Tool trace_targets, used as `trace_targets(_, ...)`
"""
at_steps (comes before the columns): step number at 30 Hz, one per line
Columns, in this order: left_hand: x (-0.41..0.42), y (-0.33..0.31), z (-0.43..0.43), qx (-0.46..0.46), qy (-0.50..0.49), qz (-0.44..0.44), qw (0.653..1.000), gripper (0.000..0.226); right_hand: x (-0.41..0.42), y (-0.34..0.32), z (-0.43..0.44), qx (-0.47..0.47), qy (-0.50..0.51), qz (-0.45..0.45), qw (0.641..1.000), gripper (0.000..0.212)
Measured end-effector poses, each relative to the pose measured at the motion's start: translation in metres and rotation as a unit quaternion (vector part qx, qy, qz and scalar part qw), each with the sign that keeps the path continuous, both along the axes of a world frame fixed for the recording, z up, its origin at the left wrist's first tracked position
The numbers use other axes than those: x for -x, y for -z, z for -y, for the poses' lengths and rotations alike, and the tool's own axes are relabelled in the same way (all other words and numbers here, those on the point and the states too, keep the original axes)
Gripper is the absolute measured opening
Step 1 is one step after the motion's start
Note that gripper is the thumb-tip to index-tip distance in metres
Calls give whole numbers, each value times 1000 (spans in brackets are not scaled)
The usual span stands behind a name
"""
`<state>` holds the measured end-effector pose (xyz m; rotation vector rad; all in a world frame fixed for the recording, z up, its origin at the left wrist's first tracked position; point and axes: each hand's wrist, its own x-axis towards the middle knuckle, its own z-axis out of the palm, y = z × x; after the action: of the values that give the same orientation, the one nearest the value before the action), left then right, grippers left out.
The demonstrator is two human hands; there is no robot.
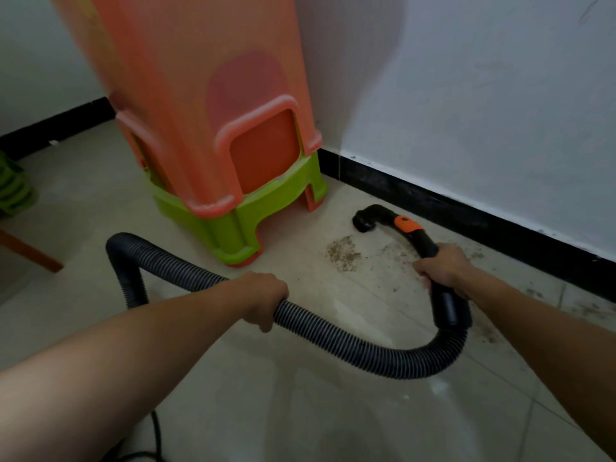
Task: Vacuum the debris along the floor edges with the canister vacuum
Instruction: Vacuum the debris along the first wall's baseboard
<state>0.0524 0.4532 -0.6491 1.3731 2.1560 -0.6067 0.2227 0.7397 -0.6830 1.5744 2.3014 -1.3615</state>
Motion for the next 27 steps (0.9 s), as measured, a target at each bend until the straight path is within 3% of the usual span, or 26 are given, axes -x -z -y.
trace_targets(4, -8, 2, -15, 11, 5, 19, 1000, 35, -15, -5, 0, 53, -37, 1, 998, 30)
trace_targets(16, -1, -8, 4, 74, -10, -5, 997, 42, -3, -4, 31, 41, -82, -22, 996, 34)
trace_targets(21, -1, -8, 11, 95, -14, -8, 995, 43, 6, -8, 42, 69, -163, -2, 984, 28)
trace_targets(27, 8, -18, 3, 56, -21, -19, 998, 35, -7, -5, 11, 17, -9, -1, 1000, 37)
